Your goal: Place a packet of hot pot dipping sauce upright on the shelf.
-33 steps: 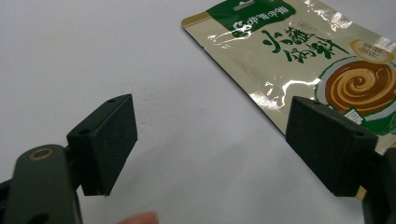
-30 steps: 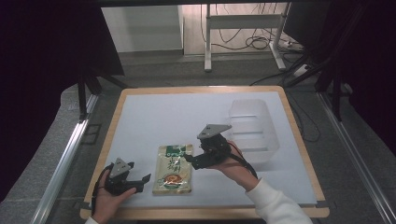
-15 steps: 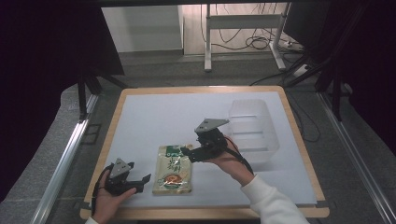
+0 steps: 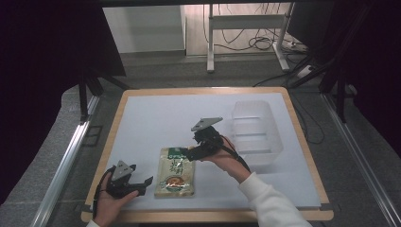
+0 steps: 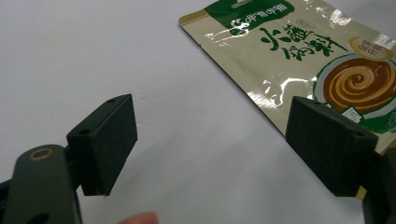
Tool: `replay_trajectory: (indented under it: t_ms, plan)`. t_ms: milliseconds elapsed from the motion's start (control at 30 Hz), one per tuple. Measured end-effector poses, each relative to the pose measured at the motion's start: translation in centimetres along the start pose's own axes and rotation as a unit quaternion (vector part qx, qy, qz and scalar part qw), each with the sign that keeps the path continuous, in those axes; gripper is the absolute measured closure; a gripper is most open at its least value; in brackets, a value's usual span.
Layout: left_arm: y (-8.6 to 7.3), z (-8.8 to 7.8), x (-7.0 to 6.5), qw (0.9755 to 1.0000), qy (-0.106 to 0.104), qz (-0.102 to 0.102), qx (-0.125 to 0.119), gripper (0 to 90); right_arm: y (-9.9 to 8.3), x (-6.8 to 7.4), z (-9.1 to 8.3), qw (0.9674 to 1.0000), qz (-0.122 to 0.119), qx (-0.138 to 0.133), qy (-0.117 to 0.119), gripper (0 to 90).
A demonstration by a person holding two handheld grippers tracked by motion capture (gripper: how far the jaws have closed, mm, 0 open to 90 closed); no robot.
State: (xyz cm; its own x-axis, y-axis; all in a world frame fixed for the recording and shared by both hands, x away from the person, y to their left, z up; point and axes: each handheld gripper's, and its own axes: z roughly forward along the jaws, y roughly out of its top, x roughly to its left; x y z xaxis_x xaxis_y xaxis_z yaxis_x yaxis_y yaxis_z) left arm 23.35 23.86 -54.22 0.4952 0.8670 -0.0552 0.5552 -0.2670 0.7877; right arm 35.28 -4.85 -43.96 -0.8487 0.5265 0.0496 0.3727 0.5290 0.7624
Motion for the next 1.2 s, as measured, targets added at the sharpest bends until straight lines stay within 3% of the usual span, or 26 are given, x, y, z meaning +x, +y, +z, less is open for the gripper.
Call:
replay_trajectory:
  t_ms: [400, 633, 800, 1200]
  plan:
    - [0.0, -0.1, 0.0, 1.0, -0.003, 0.0, -0.001, 16.8, 0.3, -1.3, 2.7, 0.9995, 0.024, 0.02, 0.007, 20.7]
    - [0.0, -0.1, 0.0, 1.0, -0.004, 0.001, -0.001, 16.8, 0.0, -1.8, 4.1, 0.9988, 0.026, 0.04, -0.003, 20.8]
    - [0.0, -0.1, -0.1, 1.0, -0.003, 0.002, 0.0, 16.9, -0.9, -2.5, 5.8, 0.9964, 0.039, 0.075, 0.001, 22.3]
    - [0.0, -0.1, 0.0, 1.0, -0.005, 0.001, -0.002, 16.8, -2.0, -4.4, 7.7, 0.9909, 0.073, 0.11, 0.024, 29.9]
